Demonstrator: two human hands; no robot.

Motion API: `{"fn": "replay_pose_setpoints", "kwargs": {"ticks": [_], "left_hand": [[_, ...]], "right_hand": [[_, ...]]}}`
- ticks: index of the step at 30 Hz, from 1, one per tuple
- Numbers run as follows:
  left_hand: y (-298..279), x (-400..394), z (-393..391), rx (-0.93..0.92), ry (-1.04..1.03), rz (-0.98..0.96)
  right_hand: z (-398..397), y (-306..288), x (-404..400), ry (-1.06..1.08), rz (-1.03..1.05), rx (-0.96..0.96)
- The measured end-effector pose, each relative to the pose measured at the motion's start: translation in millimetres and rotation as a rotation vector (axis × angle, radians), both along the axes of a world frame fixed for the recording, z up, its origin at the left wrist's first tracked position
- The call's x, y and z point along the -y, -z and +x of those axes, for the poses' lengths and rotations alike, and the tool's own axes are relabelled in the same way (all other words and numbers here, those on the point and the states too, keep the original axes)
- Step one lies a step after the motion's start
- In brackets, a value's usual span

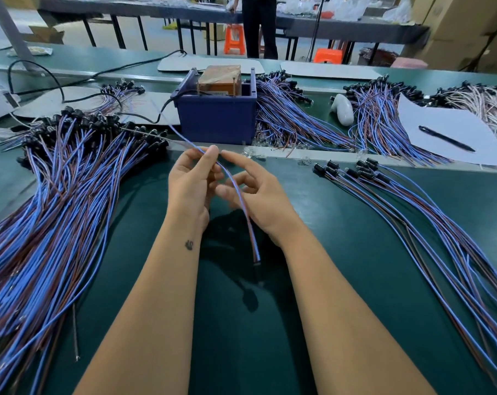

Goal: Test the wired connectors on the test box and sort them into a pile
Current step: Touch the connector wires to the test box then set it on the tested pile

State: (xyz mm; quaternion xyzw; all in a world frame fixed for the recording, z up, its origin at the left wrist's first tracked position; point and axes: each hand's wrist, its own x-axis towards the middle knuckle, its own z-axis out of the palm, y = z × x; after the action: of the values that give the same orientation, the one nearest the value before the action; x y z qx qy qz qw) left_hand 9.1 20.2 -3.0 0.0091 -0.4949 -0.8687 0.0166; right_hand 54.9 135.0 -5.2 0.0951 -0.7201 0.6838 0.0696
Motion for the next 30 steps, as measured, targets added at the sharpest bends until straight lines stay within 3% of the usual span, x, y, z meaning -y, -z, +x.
{"fn": "replay_pose_setpoints", "kwargs": {"ticks": [4, 6, 9, 13, 16, 19, 26, 30], "left_hand": [[2, 2, 2, -0.036, -0.067, -0.073], [5, -3, 5, -0.163, -0.086, -0.322], [13, -22, 19, -0.412, 0.013, -0.824], [17, -37, 34, -0.624, 0.333, -1.188], [17, -34, 32, -0.562, 0.503, -1.028], [18, -33, 31, -0.560, 0.533, -0.970], [20, -33, 26, -0.417, 0.356, -0.936], [21, -31, 25, -0.371, 0.372, -0.967]], "right_hand": [[-5, 3, -8, 0.085, -0.304, 0.016], [-9, 4, -16, 0.229, -0.379, 0.049], [-12, 9, -32, 0.435, -0.177, 0.040], [-13, 14, -36, 0.493, 0.052, 0.037], [-13, 15, -37, 0.598, 0.181, 0.068], [-9, 12, -43, 0.688, 0.309, 0.042], [3, 17, -96, 0.691, 1.181, 0.069], [17, 17, -133, 0.769, 1.413, 0.066]]}}
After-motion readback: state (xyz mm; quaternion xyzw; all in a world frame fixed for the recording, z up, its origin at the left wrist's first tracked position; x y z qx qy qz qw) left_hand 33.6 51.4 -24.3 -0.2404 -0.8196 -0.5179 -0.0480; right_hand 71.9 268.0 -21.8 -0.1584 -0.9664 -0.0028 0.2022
